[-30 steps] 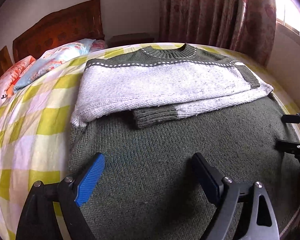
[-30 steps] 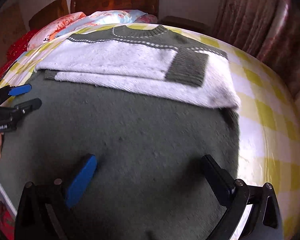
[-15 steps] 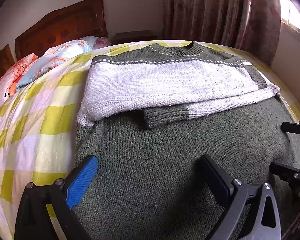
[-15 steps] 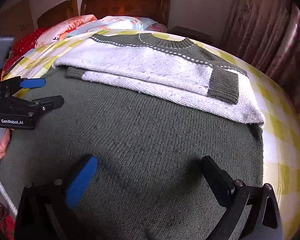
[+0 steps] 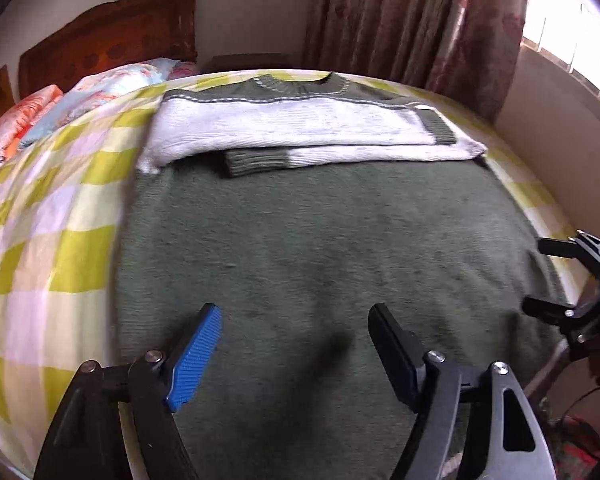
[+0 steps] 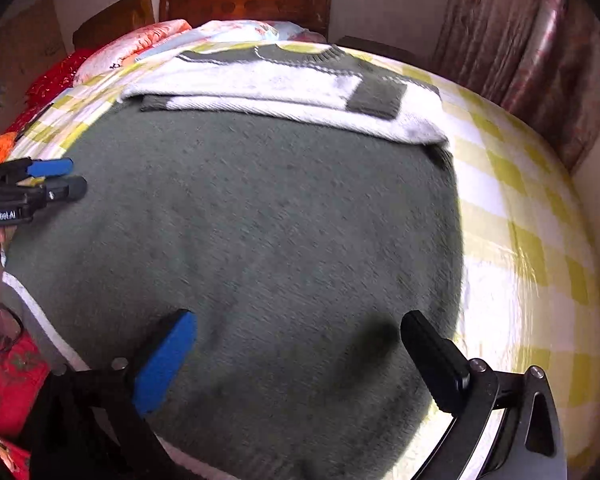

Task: Fold small clothes
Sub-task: 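Lower both tools onto the ribbed hem edge and grasp it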

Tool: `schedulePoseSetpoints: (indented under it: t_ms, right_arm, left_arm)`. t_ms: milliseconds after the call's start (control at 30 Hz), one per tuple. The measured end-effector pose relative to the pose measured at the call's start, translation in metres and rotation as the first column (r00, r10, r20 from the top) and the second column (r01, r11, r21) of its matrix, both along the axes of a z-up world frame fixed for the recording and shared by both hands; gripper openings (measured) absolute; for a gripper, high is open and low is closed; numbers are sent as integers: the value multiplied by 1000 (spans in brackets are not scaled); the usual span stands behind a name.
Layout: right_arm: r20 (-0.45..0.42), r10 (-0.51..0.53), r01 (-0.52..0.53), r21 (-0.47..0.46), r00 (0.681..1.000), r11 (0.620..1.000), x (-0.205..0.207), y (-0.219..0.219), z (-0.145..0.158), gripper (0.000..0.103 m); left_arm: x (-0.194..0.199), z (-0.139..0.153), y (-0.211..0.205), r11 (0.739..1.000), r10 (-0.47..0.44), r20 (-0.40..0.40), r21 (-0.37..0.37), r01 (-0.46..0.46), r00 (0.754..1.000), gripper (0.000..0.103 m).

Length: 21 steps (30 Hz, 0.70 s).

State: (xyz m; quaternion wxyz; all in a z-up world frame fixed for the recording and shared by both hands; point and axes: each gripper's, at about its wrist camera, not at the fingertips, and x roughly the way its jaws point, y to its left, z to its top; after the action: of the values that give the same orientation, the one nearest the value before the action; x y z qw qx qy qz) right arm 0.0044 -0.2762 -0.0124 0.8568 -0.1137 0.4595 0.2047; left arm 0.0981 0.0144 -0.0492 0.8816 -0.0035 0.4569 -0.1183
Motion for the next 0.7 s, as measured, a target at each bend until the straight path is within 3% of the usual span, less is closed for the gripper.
schedulePoseSetpoints:
  t_ms: [133,167,233,333,567,633,700]
  right_arm:
    - [13,81,-80,-67,997,995,3,43,-16,103]
    - [3,78,-78,-39,997,996,4,38,-17,103]
    - [-8,101,-101,-31,995,994,2,26,-16,103]
    - [-28,98,-100,-43,995,994,-6,6,-16,103]
    - [-37,40,-42,-47,999,998,-39,-35,-14,103]
    - [-32,38,-40,-86,999,995,-52,-42,-14,103]
    - [-55,5,-15,-179,998,984,-62,-52,-24,103]
  left_arm:
    - [-8,-8,-37,982,-55,98,186,36,994,80]
    - [-11,-8,-36,982,-62,101,185,42,993,80]
    - [-11,-10,-20,994,-56,49,101,51,997,80]
    - [-29,-10,-9,988,-70,32,143,65,997,86]
    - [-85,-10,24,990,-33,14,135,30,999,87]
    - [-96,-6,35,992,-41,0,115,41,999,85]
    - [-110,-4,39,977,-42,11,212,39,999,80]
